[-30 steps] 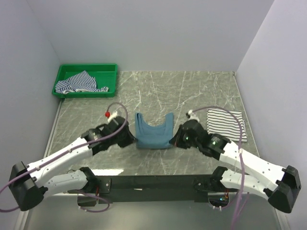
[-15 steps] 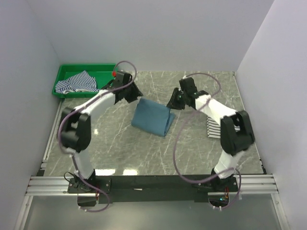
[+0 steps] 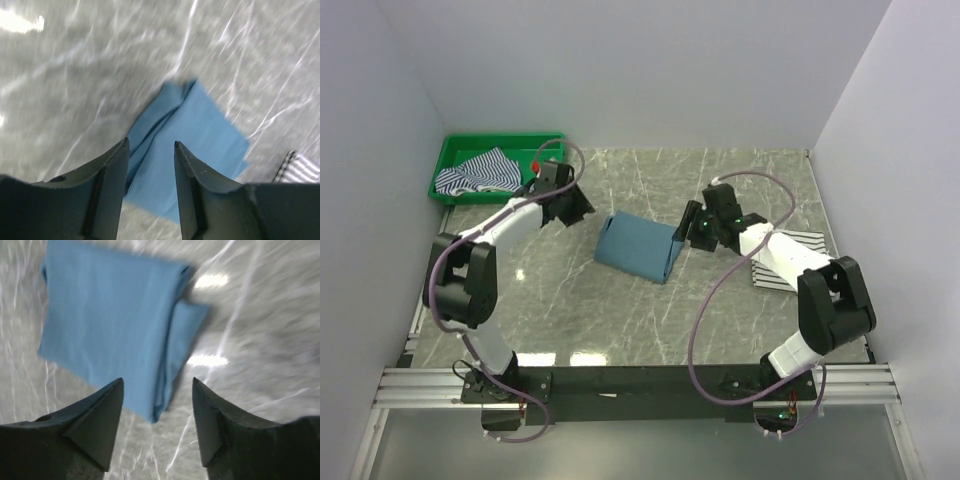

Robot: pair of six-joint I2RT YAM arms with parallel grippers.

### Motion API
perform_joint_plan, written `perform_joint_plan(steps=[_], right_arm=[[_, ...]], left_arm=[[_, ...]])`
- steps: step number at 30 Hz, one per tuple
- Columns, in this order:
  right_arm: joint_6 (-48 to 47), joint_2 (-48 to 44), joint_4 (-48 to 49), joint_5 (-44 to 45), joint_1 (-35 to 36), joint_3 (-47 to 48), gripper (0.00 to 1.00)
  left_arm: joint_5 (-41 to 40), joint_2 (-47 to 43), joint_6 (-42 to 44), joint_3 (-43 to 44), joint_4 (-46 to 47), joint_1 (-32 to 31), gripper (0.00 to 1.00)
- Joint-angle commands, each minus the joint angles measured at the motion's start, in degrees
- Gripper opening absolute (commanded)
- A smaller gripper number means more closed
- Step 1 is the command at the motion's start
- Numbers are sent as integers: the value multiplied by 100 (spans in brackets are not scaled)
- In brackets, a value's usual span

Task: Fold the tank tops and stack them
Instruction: Fold the tank top, then neatly place the folded tank top to the corner

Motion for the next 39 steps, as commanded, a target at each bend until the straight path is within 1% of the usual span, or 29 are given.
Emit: perform_joint_plan(steps=[1,5,8,13,17,21,25,26,27,28,29,30,31,32,33,34,35,38,39], right_arm=[[172,-14,447,170,403,-214,67],[189,311,727,74,448,-258,73],[181,602,868,4,456,-223,74],[181,997,992,4,456,-83,75],[181,1234,975,39,448,102,74],[146,1428,878,162,535,234,71],[102,1472,676,329,641,234,62],[93,1472,659,329,650,208,55],[75,1437,650,364,650,181,51],[40,1437,537,408,641,199,41],[-38,1402,466,452,641,216,34],[-91,1376,369,591,641,286,24],[-153,1341,151,714,641,321,9],[-301,1227,53,742,641,348,5],[-381,1165,-79,1073,632,409,2],[-538,1078,-280,1206,641,418,0],[-636,894,-360,1321,632,427,0],[-1049,612,-677,1690,562,436,0],[-1119,533,-756,1857,536,410,0]], left_arm=[[-99,-343,-138,-621,259,-153,47],[58,-282,-15,-1034,558,-197,50],[181,-212,12,-1192,663,-206,51],[410,-106,-67,-1351,927,-276,51],[366,87,-138,-1360,927,-434,50],[253,158,-365,-1448,927,-662,49],[208,114,-594,-1667,1050,-847,47],[208,70,-647,-1790,1076,-891,47],[234,44,-752,-1869,1190,-969,46],[243,9,-796,-1939,1243,-1014,46],[261,-53,-875,-2062,1287,-1093,46],[383,-79,-902,-2115,1366,-1128,46],[454,-140,-920,-2168,1480,-1172,46],[498,-176,-955,-2212,1507,-1277,46],[577,-220,-955,-2221,1525,-1347,46],[586,-342,-955,-2213,1525,-1426,48],[595,-404,-946,-2195,1499,-1593,51],[735,-720,-964,-2230,1393,-1743,59],[779,-843,-973,-2274,1376,-1744,59]])
